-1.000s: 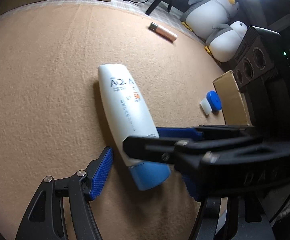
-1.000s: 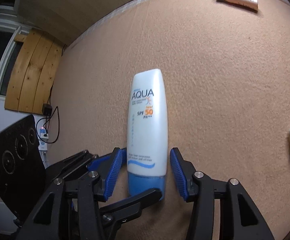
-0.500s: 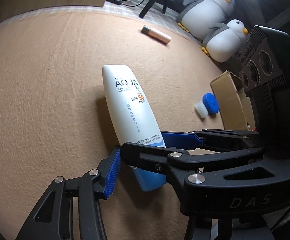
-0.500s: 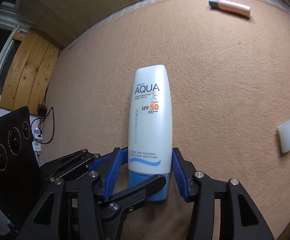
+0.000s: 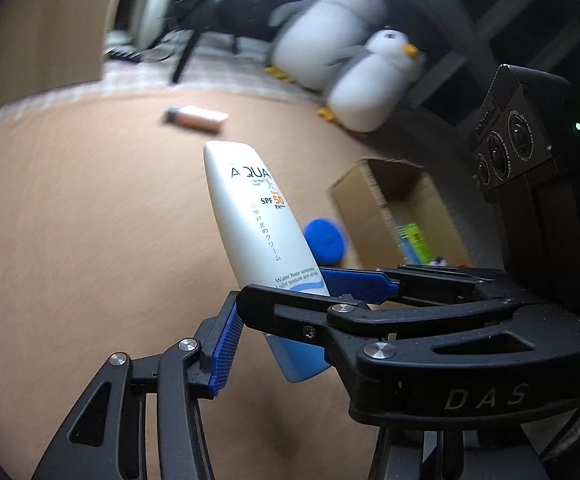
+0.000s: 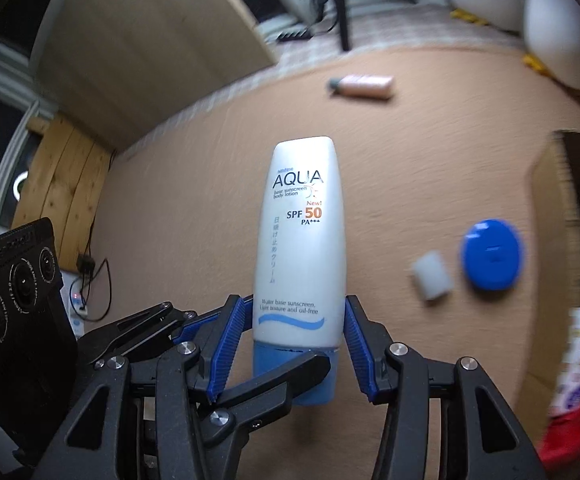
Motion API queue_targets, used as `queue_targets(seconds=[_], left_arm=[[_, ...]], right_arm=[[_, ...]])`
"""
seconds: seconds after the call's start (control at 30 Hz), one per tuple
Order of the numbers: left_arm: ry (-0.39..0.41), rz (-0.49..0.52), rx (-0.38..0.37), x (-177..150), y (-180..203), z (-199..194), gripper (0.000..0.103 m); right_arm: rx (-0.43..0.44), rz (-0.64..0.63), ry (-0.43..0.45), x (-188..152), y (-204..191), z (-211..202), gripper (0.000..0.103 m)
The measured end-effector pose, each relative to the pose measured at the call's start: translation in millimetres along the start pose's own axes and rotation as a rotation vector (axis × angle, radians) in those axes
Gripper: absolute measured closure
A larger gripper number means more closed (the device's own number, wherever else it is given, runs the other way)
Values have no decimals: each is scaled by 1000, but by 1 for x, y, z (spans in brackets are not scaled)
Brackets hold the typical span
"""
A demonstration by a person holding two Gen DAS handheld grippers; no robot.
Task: Organize objects
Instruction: 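Carry the sunscreen tube into the cardboard box and open the right gripper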
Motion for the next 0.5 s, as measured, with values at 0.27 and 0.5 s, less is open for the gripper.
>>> queue_targets(seconds=[0.27,0.5], left_arm=[[-24,91,-69,22,71,40,52],[-64,142,-136,34,128,87,52]], right_arm=[[-53,96,78,2,63,-45,56],[-98,175,117,-6,123,-73,56]])
Point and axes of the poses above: each gripper's, at about its wrist camera, not at the fingertips, and z roughly the way its jaws point, y to its right, x to its top, the point moved 4 cm from there along z, roughly the way its jaws point, and after that the axes turned 9 degrees about -x, right-handed, at the moved point
